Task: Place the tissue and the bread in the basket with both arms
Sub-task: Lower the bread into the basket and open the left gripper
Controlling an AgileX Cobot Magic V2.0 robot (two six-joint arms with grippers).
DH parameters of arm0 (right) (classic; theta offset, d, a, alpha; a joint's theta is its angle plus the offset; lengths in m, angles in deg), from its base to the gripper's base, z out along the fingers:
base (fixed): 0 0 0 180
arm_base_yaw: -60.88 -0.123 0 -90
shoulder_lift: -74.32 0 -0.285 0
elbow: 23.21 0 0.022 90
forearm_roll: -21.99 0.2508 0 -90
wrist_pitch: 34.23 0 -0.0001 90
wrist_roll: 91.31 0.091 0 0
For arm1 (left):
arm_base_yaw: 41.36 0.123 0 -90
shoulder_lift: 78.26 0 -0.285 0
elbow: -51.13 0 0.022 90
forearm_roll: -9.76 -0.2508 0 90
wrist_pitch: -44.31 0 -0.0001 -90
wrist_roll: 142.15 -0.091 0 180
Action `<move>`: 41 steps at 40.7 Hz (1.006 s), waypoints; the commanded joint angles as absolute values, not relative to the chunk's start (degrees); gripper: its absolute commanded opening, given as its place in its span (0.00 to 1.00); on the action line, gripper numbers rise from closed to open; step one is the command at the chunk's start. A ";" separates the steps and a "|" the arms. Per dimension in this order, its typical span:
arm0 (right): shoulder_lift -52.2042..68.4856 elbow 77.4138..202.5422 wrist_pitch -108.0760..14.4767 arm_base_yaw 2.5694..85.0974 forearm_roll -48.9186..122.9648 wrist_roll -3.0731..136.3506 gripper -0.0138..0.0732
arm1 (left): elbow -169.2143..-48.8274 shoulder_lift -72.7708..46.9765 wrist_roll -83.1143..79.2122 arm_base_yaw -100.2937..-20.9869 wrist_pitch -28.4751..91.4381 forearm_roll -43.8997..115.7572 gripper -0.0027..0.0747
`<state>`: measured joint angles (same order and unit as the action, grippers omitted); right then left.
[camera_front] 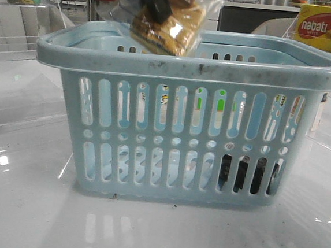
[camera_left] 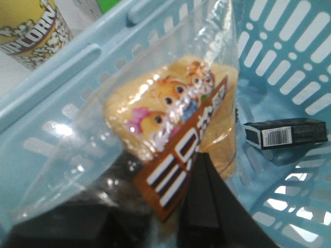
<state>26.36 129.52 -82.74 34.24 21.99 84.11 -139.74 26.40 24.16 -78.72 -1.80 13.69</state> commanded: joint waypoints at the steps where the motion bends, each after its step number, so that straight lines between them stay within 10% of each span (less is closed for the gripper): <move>1: 26.49 130.97 -79.10 34.23 21.41 83.53 0.84 | -141.47 25.67 24.21 -79.19 1.77 14.21 0.34; 9: 26.49 130.97 -79.10 34.23 21.41 83.53 0.84 | -141.60 24.40 24.21 -79.19 1.69 15.52 0.68; 41: 26.49 130.97 -79.19 34.23 21.41 83.53 0.84 | -115.12 -15.13 24.68 -79.08 4.37 17.83 0.67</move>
<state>26.36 129.52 -82.83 34.24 21.99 84.11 -116.75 -10.17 24.16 -78.72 -0.05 16.88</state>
